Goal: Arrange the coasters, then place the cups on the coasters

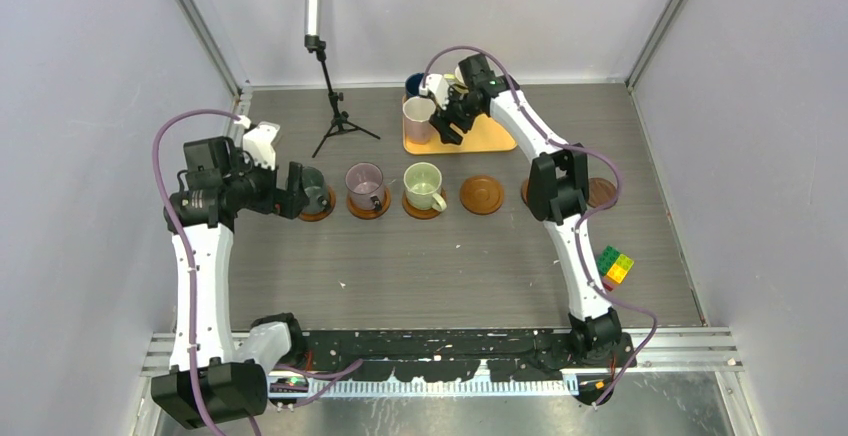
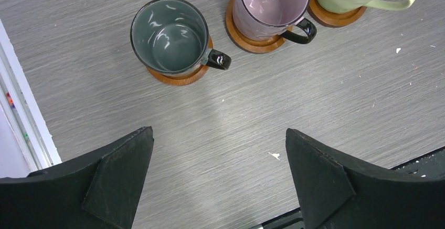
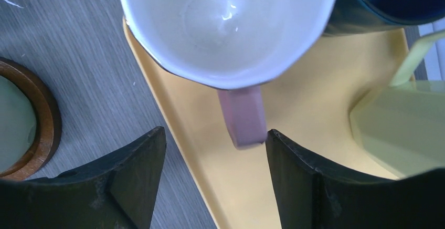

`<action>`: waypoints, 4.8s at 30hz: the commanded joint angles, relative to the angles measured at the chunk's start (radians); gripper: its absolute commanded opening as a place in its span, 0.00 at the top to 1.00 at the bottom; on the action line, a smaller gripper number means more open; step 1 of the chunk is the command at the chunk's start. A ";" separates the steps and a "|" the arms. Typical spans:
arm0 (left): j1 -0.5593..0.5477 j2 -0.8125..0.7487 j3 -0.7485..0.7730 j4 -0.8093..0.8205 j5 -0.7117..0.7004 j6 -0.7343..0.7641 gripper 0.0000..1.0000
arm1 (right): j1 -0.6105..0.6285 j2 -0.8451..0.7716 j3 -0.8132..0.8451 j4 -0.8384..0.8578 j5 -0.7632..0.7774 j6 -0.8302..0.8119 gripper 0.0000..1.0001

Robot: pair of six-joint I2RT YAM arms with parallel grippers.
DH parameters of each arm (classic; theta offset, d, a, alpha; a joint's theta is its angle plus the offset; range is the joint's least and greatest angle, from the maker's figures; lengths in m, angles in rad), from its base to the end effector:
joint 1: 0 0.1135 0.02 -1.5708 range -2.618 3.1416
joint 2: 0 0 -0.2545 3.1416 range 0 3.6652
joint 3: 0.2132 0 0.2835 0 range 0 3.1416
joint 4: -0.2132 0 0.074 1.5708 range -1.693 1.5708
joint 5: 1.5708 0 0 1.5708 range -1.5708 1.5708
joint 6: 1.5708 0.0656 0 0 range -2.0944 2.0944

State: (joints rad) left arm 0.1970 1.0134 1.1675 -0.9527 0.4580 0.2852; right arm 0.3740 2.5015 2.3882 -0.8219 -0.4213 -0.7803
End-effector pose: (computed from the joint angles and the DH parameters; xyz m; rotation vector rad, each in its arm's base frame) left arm 0.2436 0.0190 0.3361 0.3157 2.2639 -0.2942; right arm 0.5354 0.2389 0.1861 -1.4622 1.9340 0.3460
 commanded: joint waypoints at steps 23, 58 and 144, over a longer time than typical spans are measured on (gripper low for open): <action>0.005 -0.021 -0.001 -0.012 -0.006 0.010 0.03 | 0.045 0.019 0.059 0.123 -0.025 0.085 0.46; 0.002 0.096 0.021 0.138 0.108 -0.073 0.03 | -0.032 -0.725 -0.706 0.573 0.112 0.528 1.00; -0.016 0.146 0.004 0.158 0.054 -0.134 0.00 | -0.118 -1.055 -1.446 0.538 0.044 0.279 0.48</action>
State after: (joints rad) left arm 0.1833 1.1572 1.1549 -0.8268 0.5049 0.1558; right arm 0.2646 1.4796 0.8944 -0.2596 -0.4034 -0.4507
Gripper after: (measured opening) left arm 0.996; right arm 0.535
